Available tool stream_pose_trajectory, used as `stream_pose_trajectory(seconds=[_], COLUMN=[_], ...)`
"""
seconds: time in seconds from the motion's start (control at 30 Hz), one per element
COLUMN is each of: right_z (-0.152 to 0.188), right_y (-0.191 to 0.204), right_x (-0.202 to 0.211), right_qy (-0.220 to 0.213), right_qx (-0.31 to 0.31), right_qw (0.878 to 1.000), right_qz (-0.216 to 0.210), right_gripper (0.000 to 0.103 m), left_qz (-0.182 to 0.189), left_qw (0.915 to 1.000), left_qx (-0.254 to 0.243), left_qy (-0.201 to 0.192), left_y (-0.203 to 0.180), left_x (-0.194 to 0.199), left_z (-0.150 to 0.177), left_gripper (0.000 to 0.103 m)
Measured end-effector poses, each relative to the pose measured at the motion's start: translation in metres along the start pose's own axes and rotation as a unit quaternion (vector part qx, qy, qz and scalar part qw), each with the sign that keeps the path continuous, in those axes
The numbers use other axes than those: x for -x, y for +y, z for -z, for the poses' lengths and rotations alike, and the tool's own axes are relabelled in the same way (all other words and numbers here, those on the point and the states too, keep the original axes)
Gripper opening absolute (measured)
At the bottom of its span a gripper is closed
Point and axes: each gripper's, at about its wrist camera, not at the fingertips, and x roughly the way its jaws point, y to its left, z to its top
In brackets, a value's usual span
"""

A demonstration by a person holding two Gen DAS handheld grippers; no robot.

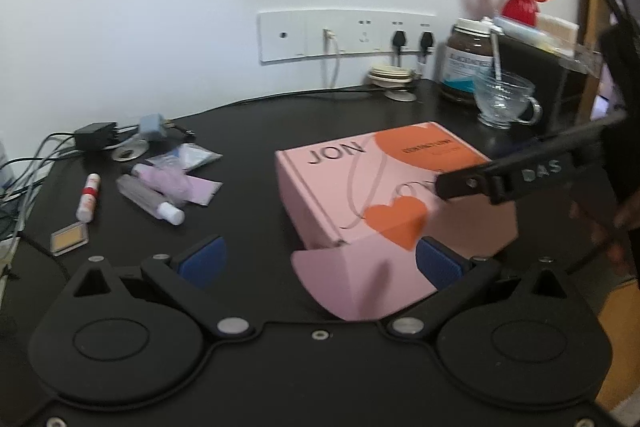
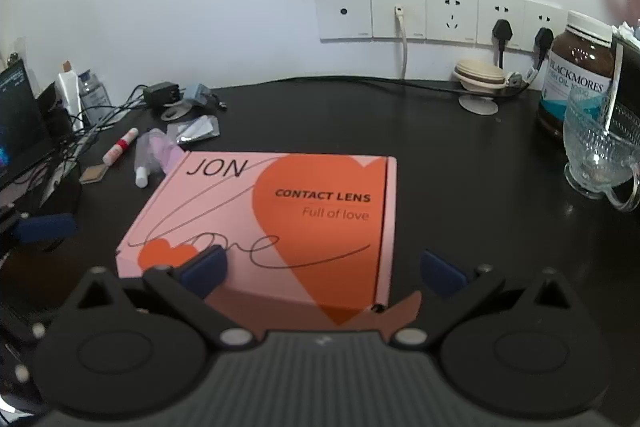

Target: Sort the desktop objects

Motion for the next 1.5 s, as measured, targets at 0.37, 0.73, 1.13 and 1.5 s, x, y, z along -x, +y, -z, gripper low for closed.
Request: stream_pose_trajectory(seconds=[0.37,0.73,1.13,1.5], right_z=[0.002,0.004,0.0,-0.01], right_y=[-0.004,-0.009,-0.017,-0.02], right_x=[-0.001,-0.002,-0.008,-0.017], right_qy=[0.0,0.0,0.012,0.024], right_qx=[-0.016,-0.025,-0.035,-0.036], right_qw=[1.0,1.0,0.998,0.998], right_qz=[-0.008,-0.019,-0.042,-0.049], right_gripper=[0.102,0.102,0.102,0.102], left_qz=[-0.023,0.019,0.078,0.089], left_qw=[0.9977,0.9957,0.9933,0.9925], left_qx=[0.059,0.083,0.057,0.065], left_qy=[0.024,0.038,0.062,0.053], left_y=[0.022,0.025,-0.001,-0.006], left_x=[-0.016,-0.03,-0.054,-0.067], left_z=[-0.003,-0.002,-0.006,-0.007], left_gripper=[0.103,0.103,0.103,0.103])
